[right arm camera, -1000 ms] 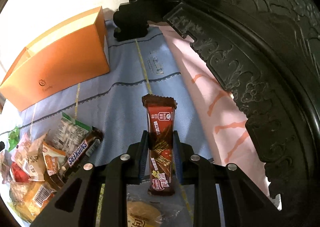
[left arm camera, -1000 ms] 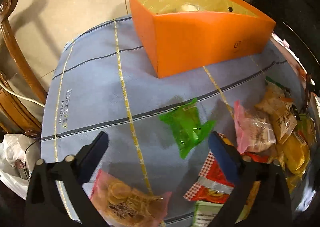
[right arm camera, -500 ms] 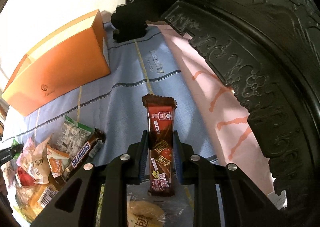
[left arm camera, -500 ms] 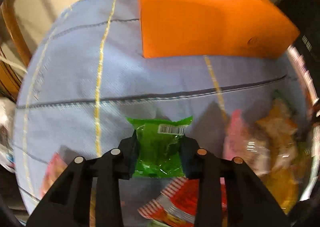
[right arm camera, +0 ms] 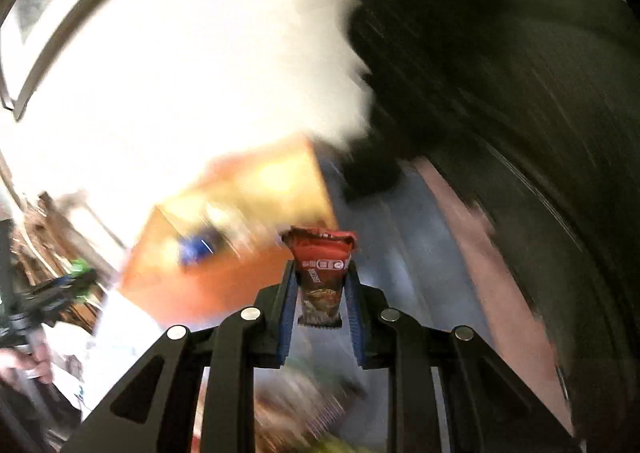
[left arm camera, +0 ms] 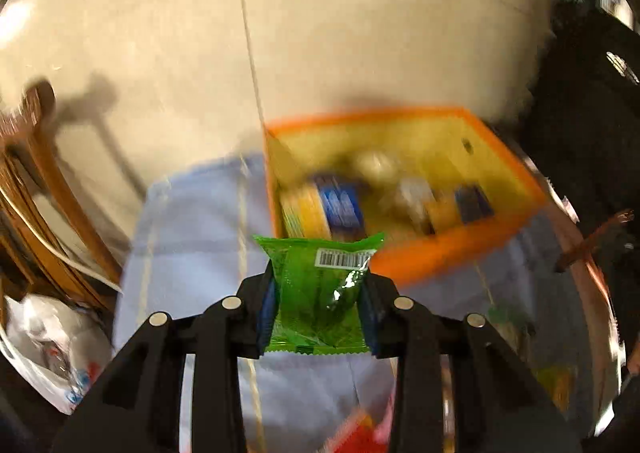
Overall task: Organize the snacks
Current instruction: 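Drop the green pack and chocolate bar into the orange box with both grippers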
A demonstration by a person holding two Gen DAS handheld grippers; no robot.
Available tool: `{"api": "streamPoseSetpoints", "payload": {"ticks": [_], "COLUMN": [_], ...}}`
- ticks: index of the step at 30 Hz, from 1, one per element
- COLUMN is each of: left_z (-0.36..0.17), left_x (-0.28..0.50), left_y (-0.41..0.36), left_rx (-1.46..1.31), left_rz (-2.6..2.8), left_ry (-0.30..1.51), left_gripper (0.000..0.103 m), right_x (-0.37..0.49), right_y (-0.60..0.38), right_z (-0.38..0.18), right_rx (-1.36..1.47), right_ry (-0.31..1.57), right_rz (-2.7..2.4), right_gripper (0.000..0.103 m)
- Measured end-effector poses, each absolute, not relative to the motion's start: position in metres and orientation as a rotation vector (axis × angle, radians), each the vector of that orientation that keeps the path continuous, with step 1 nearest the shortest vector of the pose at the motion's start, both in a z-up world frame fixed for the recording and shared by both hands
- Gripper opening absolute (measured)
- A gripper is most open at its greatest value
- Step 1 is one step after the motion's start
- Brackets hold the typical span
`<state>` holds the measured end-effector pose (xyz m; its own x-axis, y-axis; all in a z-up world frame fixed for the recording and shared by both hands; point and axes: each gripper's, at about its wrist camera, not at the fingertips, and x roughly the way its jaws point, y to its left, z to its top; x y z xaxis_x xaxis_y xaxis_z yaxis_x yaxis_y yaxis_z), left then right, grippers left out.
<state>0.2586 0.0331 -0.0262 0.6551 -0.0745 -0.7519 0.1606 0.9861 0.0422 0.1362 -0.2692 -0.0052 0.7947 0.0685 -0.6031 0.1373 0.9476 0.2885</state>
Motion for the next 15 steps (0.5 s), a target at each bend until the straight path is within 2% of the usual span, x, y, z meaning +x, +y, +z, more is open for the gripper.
{"api": "streamPoseSetpoints", "payload": {"ticks": [3,9,10,11,12,13,15], "left_z": [-0.006,0.004,0.002,-0.001,-0.003,-0.008,-0.017], "left_x": [0.295,0.326,0.33,0.333,0.336,0.331,0.318], "left_y": [0.034,0.01,0.008,0.006,0.003,0.002,0.002], "left_rx": [0.044,0.122,0.133,0.136,0.14,0.149,0.151], "left_rz": [-0.119,-0.13,-0.135,-0.131,-0.109,-0.057,-0.103], "left_ry": [0.819,0.802,0.806,0.809,0.813,0.799,0.755], "left_gripper": [0.033,0.034,0.035,0.06,0.095,0.097,0.099], "right_x": [0.176,0.248,0.258,0.266,0.271,0.273,0.263], "right_y": [-0.256,-0.237,-0.236,-0.234,-0.233,-0.231,-0.231], "right_z": [0.019,0.039,0.038,0.036,0.034,0.031,0.027], "right_rx": [0.295,0.256,0.265,0.259,0.245,0.222,0.198], "right_ry": [0.616,0.627,0.632,0.648,0.667,0.674,0.675], "right_rz": [0.018,0.06,0.059,0.056,0.044,0.021,0.036], "right_gripper": [0.023,0.023,0.038,0.094,0.096,0.1,0.099]}}
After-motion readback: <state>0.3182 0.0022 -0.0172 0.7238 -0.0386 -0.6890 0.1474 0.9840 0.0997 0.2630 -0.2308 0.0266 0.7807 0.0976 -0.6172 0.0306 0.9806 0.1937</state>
